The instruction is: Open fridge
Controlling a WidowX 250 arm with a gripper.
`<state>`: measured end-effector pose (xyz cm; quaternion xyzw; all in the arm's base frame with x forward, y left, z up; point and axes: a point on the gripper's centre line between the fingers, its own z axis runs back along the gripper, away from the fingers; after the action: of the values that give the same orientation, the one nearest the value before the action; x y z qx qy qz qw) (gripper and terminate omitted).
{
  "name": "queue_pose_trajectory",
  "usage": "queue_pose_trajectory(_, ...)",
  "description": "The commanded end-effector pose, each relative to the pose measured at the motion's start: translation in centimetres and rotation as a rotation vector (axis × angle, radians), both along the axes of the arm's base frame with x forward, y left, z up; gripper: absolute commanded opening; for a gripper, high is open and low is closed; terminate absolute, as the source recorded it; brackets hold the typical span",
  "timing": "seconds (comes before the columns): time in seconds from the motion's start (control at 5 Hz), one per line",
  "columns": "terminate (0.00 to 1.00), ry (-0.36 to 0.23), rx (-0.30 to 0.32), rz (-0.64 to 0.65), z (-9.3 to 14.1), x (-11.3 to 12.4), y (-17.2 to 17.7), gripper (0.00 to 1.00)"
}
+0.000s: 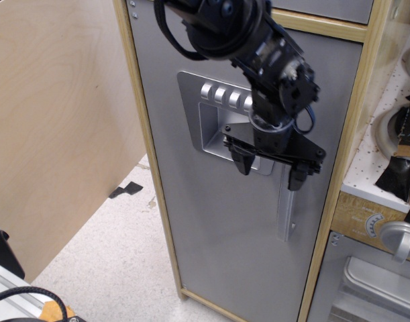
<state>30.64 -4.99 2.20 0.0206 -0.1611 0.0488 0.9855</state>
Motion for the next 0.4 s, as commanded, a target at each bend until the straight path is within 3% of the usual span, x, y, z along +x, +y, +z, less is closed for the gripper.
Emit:
queue_pose_trajectory(0.0, 0.0, -0.104, 0.006, -0.039, 2.0, 1.44, -0.06, 1.0)
queue_pose_trajectory(0.2, 0.0, -0.105, 0.005, -0.062, 2.26, 1.84, -0.06, 1.0)
